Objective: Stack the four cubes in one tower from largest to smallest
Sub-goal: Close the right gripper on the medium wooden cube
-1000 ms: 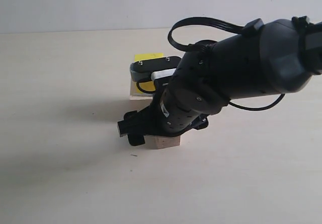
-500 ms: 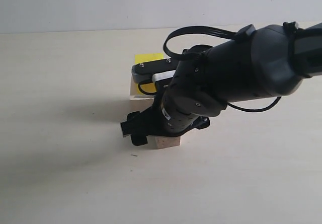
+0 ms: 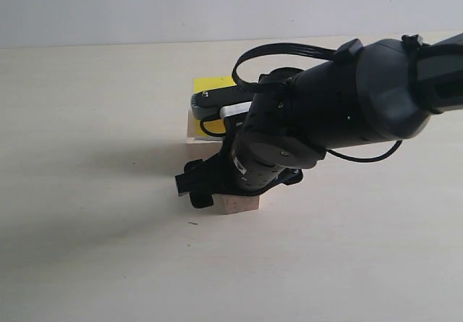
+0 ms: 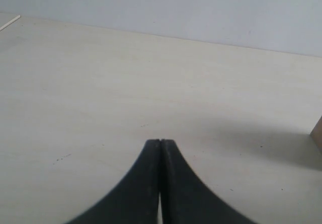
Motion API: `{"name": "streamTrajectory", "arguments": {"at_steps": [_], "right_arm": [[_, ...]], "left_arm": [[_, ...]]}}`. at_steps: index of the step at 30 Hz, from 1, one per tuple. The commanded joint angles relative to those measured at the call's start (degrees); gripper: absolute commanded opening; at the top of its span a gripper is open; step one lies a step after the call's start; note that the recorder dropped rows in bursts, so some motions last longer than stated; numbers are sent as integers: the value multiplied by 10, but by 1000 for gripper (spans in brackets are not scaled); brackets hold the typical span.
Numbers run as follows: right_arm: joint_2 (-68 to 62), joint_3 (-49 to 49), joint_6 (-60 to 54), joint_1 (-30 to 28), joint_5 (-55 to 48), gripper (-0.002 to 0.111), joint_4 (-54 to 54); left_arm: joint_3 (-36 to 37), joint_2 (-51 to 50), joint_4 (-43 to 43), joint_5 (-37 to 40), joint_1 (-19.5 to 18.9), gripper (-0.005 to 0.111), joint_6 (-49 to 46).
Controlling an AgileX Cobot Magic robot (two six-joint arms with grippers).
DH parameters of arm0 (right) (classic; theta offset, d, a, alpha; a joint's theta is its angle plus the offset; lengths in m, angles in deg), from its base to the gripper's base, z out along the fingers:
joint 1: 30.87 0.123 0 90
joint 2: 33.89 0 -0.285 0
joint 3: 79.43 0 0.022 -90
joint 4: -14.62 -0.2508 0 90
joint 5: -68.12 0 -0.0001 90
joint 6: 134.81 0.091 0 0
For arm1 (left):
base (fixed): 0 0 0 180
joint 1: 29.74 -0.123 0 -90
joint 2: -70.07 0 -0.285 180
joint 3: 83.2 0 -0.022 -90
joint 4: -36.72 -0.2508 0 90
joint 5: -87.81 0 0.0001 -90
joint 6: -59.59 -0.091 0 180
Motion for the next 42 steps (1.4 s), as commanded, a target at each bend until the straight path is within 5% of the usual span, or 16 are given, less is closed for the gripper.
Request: {"name": "streamTrajectory", "arguments": {"at_steps": [1,23,42], "right_arm": [[-9,-2,7,0,1,89,7],[-18,-1,33,0,1,83,32],[-12,-1,38,1,-46,0,17]], "left_arm": [[1,4,-1,-3,4,0,0],[1,4,-1,-3,4,0,0],[1,4,-1,-3,4,0,0]]}}
